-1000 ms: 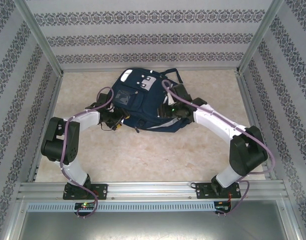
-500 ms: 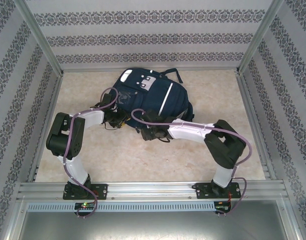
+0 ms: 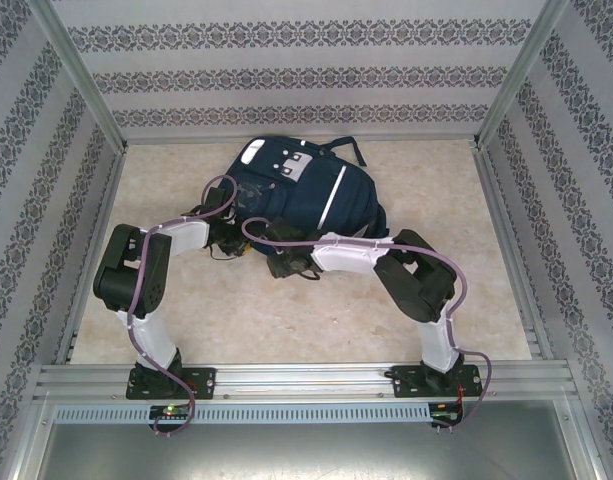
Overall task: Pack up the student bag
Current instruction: Zip the student bag at the middle-left of the table.
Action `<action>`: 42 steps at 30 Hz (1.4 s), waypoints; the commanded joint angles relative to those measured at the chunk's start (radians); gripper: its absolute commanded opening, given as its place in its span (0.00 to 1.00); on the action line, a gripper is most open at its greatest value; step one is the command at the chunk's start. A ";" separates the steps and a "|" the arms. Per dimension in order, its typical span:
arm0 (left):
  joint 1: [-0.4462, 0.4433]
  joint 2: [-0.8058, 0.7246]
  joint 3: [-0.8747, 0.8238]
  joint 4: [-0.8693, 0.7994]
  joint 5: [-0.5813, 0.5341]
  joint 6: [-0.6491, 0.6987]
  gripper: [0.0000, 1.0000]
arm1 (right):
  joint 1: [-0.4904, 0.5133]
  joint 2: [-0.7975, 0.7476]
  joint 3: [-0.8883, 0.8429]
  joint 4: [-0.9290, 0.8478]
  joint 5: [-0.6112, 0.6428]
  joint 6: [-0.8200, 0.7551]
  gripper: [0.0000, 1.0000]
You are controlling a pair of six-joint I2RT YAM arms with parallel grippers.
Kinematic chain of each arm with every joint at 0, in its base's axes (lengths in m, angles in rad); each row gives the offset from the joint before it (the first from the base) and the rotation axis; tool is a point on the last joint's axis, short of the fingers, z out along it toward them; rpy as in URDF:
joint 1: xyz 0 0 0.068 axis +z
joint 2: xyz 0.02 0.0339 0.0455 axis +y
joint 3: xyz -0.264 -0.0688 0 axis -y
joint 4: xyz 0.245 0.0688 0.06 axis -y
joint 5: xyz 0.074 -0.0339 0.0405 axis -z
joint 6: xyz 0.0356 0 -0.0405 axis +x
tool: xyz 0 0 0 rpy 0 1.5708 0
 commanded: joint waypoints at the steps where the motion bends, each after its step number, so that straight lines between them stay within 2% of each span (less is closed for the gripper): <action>1: -0.029 0.040 0.010 0.019 0.002 0.002 0.35 | 0.017 0.030 0.053 -0.033 0.064 -0.025 0.38; 7: -0.030 0.040 0.009 0.017 -0.004 -0.002 0.35 | 0.050 0.044 0.113 -0.115 0.158 -0.038 0.31; 13: -0.029 0.042 0.015 0.011 -0.003 0.002 0.35 | 0.106 0.066 0.175 -0.175 0.267 -0.071 0.32; 17: -0.030 0.043 0.018 0.014 0.001 0.002 0.35 | 0.113 0.133 0.245 -0.247 0.280 -0.069 0.30; 30: -0.029 0.038 0.012 0.006 0.001 0.007 0.36 | 0.109 0.191 0.272 -0.287 0.289 -0.055 0.26; 31: -0.030 0.037 0.011 0.005 -0.001 0.008 0.35 | 0.112 0.179 0.263 -0.283 0.292 -0.052 0.26; 33: -0.028 0.035 0.017 -0.001 -0.009 0.011 0.22 | 0.119 0.131 0.216 -0.241 0.293 -0.052 0.26; 34: -0.029 0.037 0.025 -0.011 -0.020 0.012 0.21 | 0.121 0.108 0.192 -0.220 0.294 -0.050 0.27; 37: -0.027 0.065 0.072 -0.055 -0.039 0.016 0.21 | 0.124 0.054 0.144 -0.166 0.308 -0.058 0.28; 42: -0.021 0.118 0.131 -0.090 -0.025 -0.003 0.20 | 0.124 0.052 0.138 -0.147 0.318 -0.083 0.28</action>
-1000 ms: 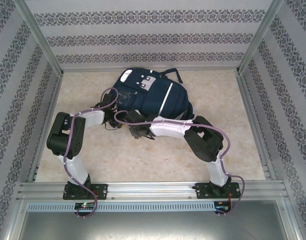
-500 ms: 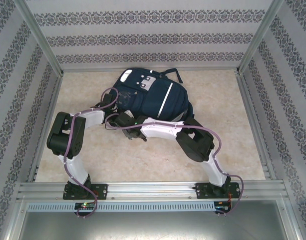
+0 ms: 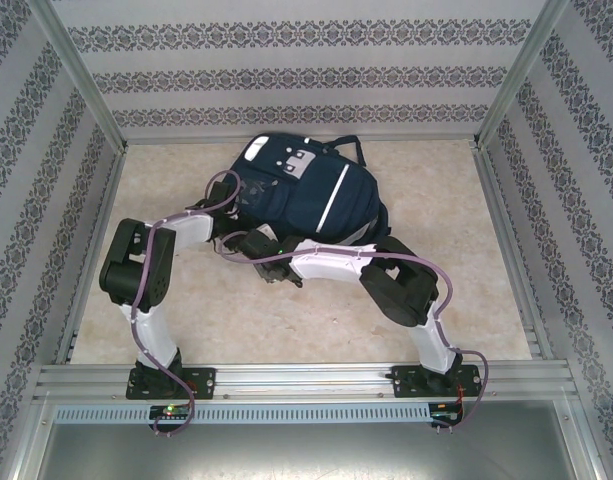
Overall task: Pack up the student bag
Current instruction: Zip the student bag at the middle-left of the table.
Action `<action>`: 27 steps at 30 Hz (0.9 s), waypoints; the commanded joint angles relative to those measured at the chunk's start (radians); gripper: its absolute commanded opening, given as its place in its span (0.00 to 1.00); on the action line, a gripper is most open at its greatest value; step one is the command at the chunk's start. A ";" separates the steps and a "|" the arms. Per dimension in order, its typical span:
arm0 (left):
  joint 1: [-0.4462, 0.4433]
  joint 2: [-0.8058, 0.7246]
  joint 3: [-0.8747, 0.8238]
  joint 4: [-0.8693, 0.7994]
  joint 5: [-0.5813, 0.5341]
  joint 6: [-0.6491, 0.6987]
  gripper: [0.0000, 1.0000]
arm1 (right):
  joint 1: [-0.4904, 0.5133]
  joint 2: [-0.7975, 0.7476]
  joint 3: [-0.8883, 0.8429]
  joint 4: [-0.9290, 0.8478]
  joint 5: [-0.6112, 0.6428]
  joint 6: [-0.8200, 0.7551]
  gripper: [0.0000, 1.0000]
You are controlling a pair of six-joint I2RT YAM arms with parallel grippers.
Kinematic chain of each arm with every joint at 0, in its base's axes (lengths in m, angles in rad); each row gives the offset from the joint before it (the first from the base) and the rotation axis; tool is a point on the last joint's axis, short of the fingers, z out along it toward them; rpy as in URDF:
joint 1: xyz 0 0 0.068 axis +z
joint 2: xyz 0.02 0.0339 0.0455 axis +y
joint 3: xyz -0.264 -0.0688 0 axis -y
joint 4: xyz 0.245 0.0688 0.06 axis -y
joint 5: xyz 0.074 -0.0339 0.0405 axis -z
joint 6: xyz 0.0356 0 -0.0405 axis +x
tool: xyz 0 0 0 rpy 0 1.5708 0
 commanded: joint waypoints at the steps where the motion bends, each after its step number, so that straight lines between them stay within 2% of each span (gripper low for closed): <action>1: -0.014 0.052 0.033 -0.047 -0.015 -0.006 0.20 | 0.007 -0.017 -0.010 0.007 0.024 -0.028 0.28; 11: -0.013 0.038 0.026 -0.074 -0.008 0.006 0.21 | -0.007 0.023 0.008 0.016 0.071 -0.052 0.30; 24: -0.015 0.022 0.018 -0.079 0.003 0.005 0.20 | -0.056 0.106 0.037 0.057 -0.002 -0.050 0.32; 27: -0.015 0.017 0.018 -0.081 0.006 0.005 0.21 | -0.059 0.130 0.056 0.053 -0.007 -0.049 0.30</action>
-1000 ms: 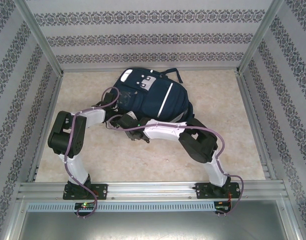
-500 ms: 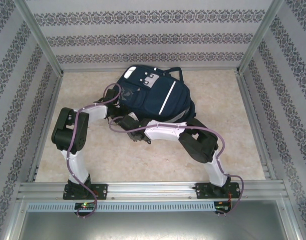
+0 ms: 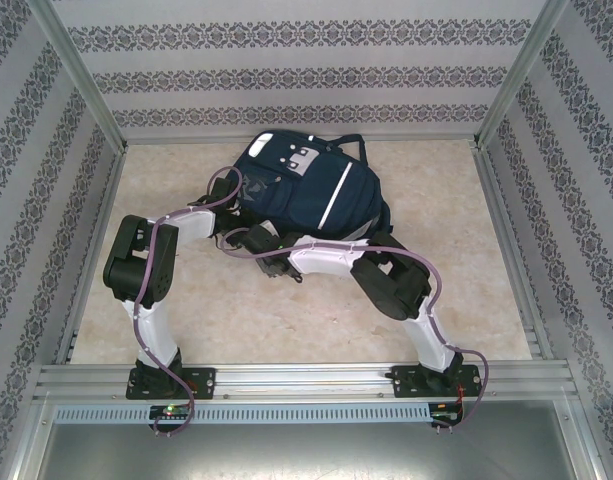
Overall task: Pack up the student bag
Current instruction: Zip the student bag at the middle-left of the table.
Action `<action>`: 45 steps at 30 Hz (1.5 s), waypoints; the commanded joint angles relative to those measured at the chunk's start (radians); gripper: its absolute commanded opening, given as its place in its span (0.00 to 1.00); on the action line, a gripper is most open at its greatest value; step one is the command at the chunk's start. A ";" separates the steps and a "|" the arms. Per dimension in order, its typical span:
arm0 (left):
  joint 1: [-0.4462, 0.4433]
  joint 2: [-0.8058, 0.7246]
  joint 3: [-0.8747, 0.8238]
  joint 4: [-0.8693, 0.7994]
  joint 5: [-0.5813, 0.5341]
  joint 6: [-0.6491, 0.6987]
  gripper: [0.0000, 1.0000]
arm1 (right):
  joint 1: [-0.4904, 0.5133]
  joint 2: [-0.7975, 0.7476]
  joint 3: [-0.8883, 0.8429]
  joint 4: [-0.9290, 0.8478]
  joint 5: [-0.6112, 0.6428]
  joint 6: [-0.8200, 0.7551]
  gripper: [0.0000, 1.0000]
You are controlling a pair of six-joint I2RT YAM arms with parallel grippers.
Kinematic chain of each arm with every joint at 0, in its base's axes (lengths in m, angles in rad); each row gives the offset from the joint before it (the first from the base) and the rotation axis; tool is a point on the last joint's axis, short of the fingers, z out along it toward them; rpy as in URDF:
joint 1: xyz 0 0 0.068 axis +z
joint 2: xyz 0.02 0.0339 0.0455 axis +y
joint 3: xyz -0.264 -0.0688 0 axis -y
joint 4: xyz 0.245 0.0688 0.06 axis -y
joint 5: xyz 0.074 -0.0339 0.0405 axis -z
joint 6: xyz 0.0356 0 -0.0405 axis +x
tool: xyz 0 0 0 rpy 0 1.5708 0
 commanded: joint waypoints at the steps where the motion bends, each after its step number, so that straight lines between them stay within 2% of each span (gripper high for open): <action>1: -0.016 -0.006 -0.016 -0.075 -0.002 0.005 0.21 | -0.014 0.057 0.025 0.009 -0.017 -0.004 0.26; 3: -0.016 -0.009 -0.014 -0.078 -0.002 0.006 0.21 | -0.019 0.056 0.023 0.013 -0.017 0.001 0.13; 7: -0.015 -0.008 -0.007 -0.092 -0.014 0.011 0.21 | -0.040 0.019 -0.004 0.014 -0.028 0.032 0.05; 8: -0.015 -0.009 -0.006 -0.095 -0.017 0.011 0.21 | -0.045 -0.002 -0.021 0.023 -0.036 0.042 0.00; 10: -0.013 -0.011 -0.003 -0.104 -0.030 0.009 0.20 | -0.057 -0.040 -0.057 0.039 -0.060 0.061 0.00; 15: 0.004 -0.028 -0.004 -0.138 -0.084 -0.006 0.10 | -0.086 -0.144 -0.151 0.073 -0.092 0.115 0.00; 23: 0.075 -0.079 -0.041 -0.169 -0.137 -0.007 0.00 | -0.128 -0.277 -0.309 0.106 -0.126 0.166 0.00; 33: 0.162 -0.148 -0.081 -0.210 -0.180 0.009 0.00 | -0.211 -0.453 -0.535 0.119 -0.149 0.227 0.00; 40: 0.286 -0.181 -0.094 -0.236 -0.198 0.066 0.00 | -0.287 -0.586 -0.678 0.117 -0.153 0.254 0.00; 43: 0.314 -0.164 -0.053 -0.259 -0.167 0.102 0.00 | -0.296 -0.617 -0.698 0.128 -0.183 0.247 0.00; 44: 0.312 -0.166 -0.045 -0.260 -0.160 0.107 0.01 | -0.293 -0.620 -0.696 0.129 -0.191 0.242 0.00; 45: 0.309 -0.174 -0.044 -0.249 -0.145 0.105 0.09 | -0.289 -0.620 -0.691 0.133 -0.204 0.238 0.00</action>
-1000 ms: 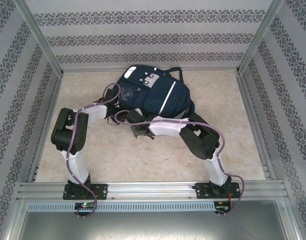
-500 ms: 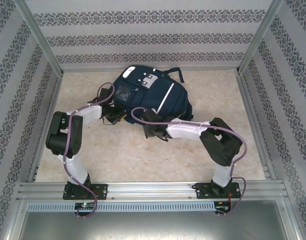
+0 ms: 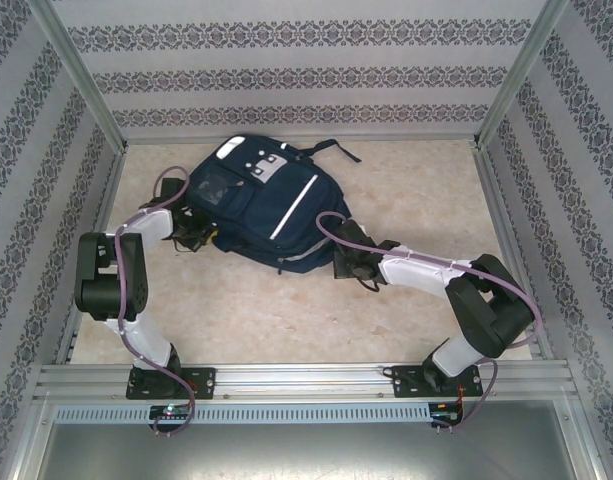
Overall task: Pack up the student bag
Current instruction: Zip the student bag at the middle-left of the table.
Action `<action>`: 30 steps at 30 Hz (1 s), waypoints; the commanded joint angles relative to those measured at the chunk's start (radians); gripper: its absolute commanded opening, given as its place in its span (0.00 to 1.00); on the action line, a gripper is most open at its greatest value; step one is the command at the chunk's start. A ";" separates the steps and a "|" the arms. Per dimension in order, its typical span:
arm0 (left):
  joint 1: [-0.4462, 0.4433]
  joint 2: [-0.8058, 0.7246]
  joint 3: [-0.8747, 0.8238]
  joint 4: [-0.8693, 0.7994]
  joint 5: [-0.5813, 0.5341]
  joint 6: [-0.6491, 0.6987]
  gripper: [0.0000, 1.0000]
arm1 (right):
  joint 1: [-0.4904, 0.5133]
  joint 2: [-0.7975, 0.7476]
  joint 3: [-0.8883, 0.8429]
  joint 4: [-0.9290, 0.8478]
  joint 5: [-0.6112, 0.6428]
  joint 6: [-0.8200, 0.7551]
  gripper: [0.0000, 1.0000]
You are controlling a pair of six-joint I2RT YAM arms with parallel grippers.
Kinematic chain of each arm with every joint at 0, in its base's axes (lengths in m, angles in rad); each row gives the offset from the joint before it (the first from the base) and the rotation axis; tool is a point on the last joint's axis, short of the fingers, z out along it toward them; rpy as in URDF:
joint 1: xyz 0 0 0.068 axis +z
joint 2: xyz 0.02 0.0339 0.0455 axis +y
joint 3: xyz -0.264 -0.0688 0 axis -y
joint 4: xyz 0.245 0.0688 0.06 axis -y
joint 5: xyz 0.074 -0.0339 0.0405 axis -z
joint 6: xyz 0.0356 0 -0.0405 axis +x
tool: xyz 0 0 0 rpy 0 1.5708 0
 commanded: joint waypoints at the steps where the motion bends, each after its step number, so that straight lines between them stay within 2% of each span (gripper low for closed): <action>1: 0.010 -0.025 0.027 -0.056 -0.064 0.038 0.22 | 0.017 -0.025 0.007 -0.008 -0.018 0.009 0.00; 4: -0.016 -0.064 0.022 -0.072 -0.050 0.031 0.53 | 0.039 -0.012 0.042 -0.019 -0.027 0.004 0.00; 5: -0.027 -0.080 0.019 -0.080 -0.053 0.031 0.56 | 0.053 -0.009 0.055 -0.026 -0.016 0.000 0.00; 7: -0.057 -0.121 -0.001 -0.095 -0.054 0.032 0.57 | 0.085 -0.002 0.089 -0.047 0.010 -0.007 0.16; 9: -0.082 -0.158 -0.023 -0.109 -0.061 0.035 0.57 | 0.111 0.006 0.116 -0.059 0.015 -0.008 0.25; 13: -0.118 -0.220 -0.083 -0.103 -0.067 0.053 0.58 | 0.163 0.019 0.169 -0.070 0.010 -0.001 0.27; 15: -0.122 -0.220 -0.101 -0.087 -0.061 0.068 0.62 | 0.181 0.038 0.201 -0.075 0.004 0.001 0.27; 20: -0.131 -0.152 -0.115 -0.043 -0.016 0.099 0.62 | 0.162 0.132 0.289 -0.089 -0.018 -0.009 0.27; 23: -0.162 -0.107 -0.128 -0.015 -0.030 0.103 0.61 | 0.121 0.193 0.321 -0.083 -0.027 -0.029 0.27; 30: -0.273 -0.065 -0.160 0.052 -0.066 0.042 0.36 | -0.009 0.335 0.414 -0.117 -0.051 -0.123 0.27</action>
